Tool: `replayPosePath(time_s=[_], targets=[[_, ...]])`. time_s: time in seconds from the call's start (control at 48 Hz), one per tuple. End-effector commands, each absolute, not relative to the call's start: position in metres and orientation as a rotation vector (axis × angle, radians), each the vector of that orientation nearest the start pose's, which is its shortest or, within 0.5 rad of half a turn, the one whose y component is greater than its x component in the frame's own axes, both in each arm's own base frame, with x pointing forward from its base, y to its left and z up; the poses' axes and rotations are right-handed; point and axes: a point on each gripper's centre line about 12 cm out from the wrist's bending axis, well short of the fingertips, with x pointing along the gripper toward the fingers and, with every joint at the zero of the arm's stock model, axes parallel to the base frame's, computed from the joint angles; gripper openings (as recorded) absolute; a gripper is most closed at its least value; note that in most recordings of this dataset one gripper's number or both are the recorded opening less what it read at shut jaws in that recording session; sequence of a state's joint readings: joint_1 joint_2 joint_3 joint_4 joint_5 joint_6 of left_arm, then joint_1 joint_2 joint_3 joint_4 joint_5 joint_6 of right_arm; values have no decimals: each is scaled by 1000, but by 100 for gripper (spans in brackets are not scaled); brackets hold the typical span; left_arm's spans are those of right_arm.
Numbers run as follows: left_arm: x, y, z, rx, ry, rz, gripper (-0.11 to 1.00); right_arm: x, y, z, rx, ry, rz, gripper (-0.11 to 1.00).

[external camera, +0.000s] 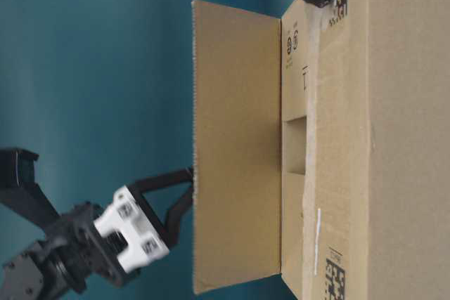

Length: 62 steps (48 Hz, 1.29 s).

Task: Close the cardboard box.
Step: 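Fold the back flap forward onto the front flap with the left gripper, then press both grippers along the center seam of the closed flaps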

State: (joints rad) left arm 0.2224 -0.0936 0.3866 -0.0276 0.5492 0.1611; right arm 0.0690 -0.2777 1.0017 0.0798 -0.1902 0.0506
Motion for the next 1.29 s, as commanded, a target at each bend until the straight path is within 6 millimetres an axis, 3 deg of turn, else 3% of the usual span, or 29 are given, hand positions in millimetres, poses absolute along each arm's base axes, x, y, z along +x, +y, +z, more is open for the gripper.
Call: replayPosePath(time_s=[0.0, 0.375, 0.604, 0.979, 1.271], targets=[[386, 76, 266, 43, 781, 124, 0, 305, 18, 179, 101, 509, 16, 0], [377, 49, 218, 28, 774, 81, 0, 307, 6, 181, 111, 488, -22, 0], [367, 42, 197, -20, 764, 92, 0, 307, -3, 181, 115, 485, -49, 0], [364, 39, 196, -31, 751, 92, 0, 306, -15, 180, 120, 480, -87, 0], [365, 38, 197, -26, 718, 89, 0, 292, -27, 168, 123, 442, -131, 0]])
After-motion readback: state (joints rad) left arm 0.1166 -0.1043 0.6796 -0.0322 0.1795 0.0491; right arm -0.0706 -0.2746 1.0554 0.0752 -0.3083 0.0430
